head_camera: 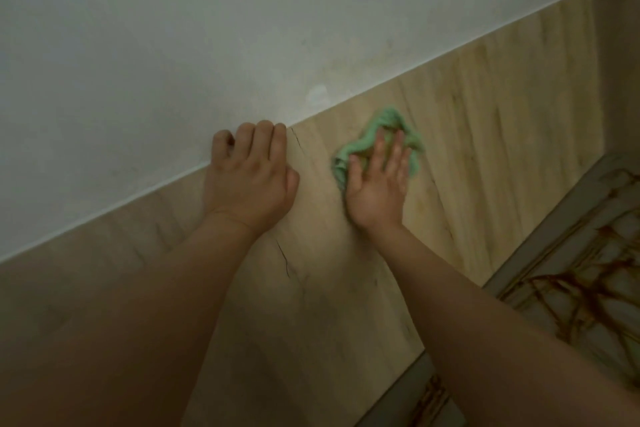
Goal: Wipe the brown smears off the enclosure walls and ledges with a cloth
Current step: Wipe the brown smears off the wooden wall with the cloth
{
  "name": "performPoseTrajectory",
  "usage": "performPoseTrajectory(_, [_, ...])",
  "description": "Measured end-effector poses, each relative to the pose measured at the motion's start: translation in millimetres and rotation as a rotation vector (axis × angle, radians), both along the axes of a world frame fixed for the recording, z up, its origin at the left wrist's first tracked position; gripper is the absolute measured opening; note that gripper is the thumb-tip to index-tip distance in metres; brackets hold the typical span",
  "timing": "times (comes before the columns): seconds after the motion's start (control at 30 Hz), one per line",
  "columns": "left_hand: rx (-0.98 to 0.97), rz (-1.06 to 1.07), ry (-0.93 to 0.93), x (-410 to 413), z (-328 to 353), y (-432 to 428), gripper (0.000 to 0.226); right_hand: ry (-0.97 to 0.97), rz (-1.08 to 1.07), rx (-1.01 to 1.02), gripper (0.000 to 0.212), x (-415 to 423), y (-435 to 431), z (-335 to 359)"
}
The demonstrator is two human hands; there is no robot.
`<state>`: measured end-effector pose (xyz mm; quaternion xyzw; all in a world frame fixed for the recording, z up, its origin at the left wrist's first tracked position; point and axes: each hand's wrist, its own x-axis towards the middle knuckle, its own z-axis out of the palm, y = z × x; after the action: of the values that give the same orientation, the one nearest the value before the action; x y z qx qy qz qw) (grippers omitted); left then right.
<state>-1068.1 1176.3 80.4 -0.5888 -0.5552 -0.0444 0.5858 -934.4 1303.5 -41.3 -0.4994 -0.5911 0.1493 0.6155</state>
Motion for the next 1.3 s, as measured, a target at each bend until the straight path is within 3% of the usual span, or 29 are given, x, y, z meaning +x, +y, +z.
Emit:
performPoseTrajectory(0.2, [-0.061,-0.003,-0.031,6.9,3.5,-7.5,0.064,0.501,0.104,-0.786,0.077,16.4,-9.6,-41.8])
performPoseTrajectory(0.27, [-0.052,-0.032,-0.002,5.3,3.5,-7.5,0.065,0.337,0.125,-0.735,0.079,15.3,-21.9,-36.4])
performPoseTrajectory(0.37, [-0.020,-0.051,0.106,-3.8,-1.1,-1.8,0.064,-0.055,0.181,-0.266,0.081,16.3,-30.8,-16.0])
performPoseTrajectory(0.47, [0.035,-0.034,0.148,-9.3,-2.9,2.5,0.066,-0.134,0.176,-0.015,0.082,24.7,-11.8,-7.0])
performPoseTrajectory(0.53, [0.038,-0.052,0.149,-9.6,-5.6,4.0,0.067,0.008,0.104,-0.112,0.081,33.2,12.0,-34.5])
performPoseTrajectory(0.7, [0.013,-0.051,0.124,-9.3,-6.3,4.5,0.068,0.602,0.088,-0.848,0.073,54.7,23.5,-170.7])
performPoseTrajectory(0.77, [0.006,-0.044,0.115,-10.4,-6.3,4.8,0.068,0.727,0.112,-0.974,0.071,53.6,13.7,-199.3])
performPoseTrajectory(0.87, [-0.005,-0.042,0.109,-10.6,-6.4,6.4,0.069,0.730,0.091,-0.955,0.071,48.2,13.5,-184.3])
performPoseTrajectory(1.03, [-0.013,-0.029,0.107,-10.4,-6.3,5.0,0.069,0.274,0.093,-0.292,0.070,19.1,2.4,-122.3])
performPoseTrajectory(1.1, [-0.022,-0.024,0.104,-9.5,-6.1,5.2,0.069,0.213,0.088,-0.219,0.069,15.7,0.5,-131.5])
performPoseTrajectory(1.17, [-0.023,-0.026,0.112,-9.7,-6.3,6.3,0.069,0.341,0.052,-0.390,0.068,12.6,-2.4,-164.0])
performPoseTrajectory(1.3, [-0.032,-0.033,0.103,-9.5,-7.3,6.0,0.069,0.882,0.037,-0.972,0.073,-13.5,-33.1,-187.7])
